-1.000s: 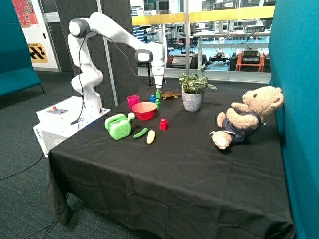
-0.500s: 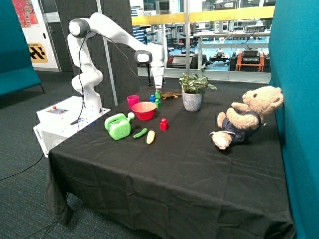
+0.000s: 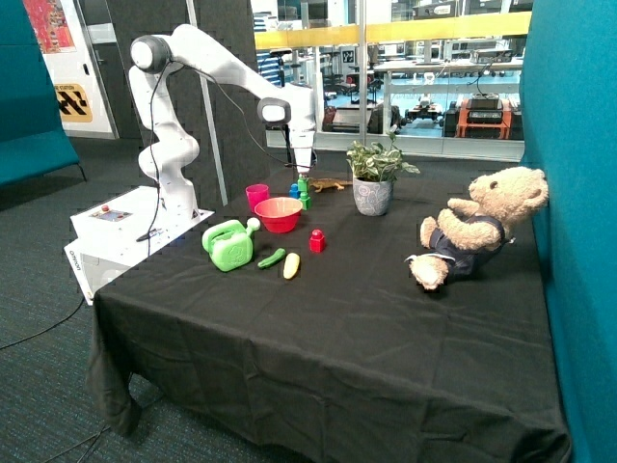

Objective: Stack green blocks

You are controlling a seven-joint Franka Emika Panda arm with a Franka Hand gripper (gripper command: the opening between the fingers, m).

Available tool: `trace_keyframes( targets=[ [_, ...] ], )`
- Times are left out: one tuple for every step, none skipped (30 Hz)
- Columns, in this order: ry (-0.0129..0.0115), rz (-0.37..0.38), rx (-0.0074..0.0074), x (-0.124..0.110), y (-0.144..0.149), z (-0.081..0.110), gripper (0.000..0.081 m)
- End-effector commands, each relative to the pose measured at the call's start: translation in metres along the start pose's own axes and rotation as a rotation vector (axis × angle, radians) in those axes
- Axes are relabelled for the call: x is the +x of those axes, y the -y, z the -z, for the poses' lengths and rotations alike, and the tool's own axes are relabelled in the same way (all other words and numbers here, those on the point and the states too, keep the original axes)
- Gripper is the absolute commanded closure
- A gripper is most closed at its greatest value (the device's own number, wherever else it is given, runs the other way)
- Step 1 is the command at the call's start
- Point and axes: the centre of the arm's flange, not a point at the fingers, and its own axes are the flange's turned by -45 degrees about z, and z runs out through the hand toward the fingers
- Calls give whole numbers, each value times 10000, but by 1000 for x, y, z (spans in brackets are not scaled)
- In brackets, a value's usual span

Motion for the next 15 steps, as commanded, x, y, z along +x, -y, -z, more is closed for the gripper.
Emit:
trace_keyframes(
  targets=[
    [20, -12, -2, -3, -5, 1, 808],
    [20, -14, -2, -3, -5, 1, 808],
    [20, -13, -2, -3, -5, 1, 808],
    [20, -9, -2, -3, -5, 1, 808],
    [20, 8, -2, -3, -6, 0, 808],
    [20, -8, -2, -3, -6, 0, 808],
    [20, -19, -2, -3, -5, -1, 808],
    [20, -15, -2, -3, -5, -2, 808],
    [20, -23, -2, -3, -5, -2, 808],
    [20, -18, -2, -3, -5, -3, 808],
    [20, -9, -2, -3, -4, -4, 808],
    [20, -8, -2, -3, -4, -4, 808],
    [20, -10, -2, -3, -3, -5, 808],
    [20, -20, -2, -3, -3, -6, 808],
    [20, -8, -2, -3, -2, -6, 808]
  ],
)
